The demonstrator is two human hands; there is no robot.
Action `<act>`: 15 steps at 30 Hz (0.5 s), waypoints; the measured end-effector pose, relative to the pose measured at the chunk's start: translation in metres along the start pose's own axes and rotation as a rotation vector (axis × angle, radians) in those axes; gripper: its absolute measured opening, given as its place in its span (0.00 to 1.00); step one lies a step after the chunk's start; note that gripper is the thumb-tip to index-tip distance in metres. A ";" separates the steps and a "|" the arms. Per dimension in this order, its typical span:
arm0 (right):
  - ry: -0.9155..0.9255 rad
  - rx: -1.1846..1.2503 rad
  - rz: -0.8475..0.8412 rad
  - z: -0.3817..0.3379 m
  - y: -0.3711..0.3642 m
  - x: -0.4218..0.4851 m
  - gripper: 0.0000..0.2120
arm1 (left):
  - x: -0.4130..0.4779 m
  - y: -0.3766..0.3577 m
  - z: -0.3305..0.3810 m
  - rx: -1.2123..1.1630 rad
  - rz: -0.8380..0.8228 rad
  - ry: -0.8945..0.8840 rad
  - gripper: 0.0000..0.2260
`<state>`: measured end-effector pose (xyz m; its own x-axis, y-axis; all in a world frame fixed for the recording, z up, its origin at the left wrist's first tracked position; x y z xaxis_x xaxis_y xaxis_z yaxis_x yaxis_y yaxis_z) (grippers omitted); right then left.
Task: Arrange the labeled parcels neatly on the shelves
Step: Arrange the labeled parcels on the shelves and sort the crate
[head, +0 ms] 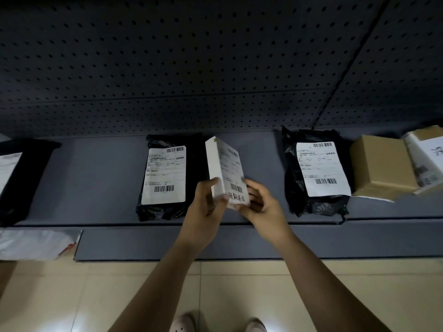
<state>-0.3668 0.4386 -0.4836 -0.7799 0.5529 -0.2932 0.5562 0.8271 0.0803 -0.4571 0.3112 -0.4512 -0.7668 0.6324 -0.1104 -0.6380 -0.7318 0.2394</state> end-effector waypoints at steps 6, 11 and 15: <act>0.062 -0.114 0.104 -0.001 0.030 -0.018 0.26 | -0.008 -0.010 -0.030 -0.057 -0.009 0.068 0.15; 0.075 -0.213 0.138 0.011 0.036 -0.021 0.23 | -0.010 -0.015 -0.039 0.129 0.000 0.051 0.16; 0.017 -0.287 0.132 0.019 0.035 -0.012 0.22 | -0.002 -0.012 -0.043 0.337 0.008 -0.001 0.16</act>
<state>-0.3320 0.4589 -0.4956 -0.7126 0.6569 -0.2463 0.5513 0.7414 0.3826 -0.4507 0.3075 -0.4957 -0.7712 0.6277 -0.1060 -0.5727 -0.6114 0.5461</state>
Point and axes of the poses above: each hand's wrist, its own x-axis towards the middle knuckle, its own y-axis out of the back of the hand, z = x × y, the point moved 10 cm from there along x, towards the middle knuckle, and after that the axes turned 2 degrees about -y, right-handed, at the moved point
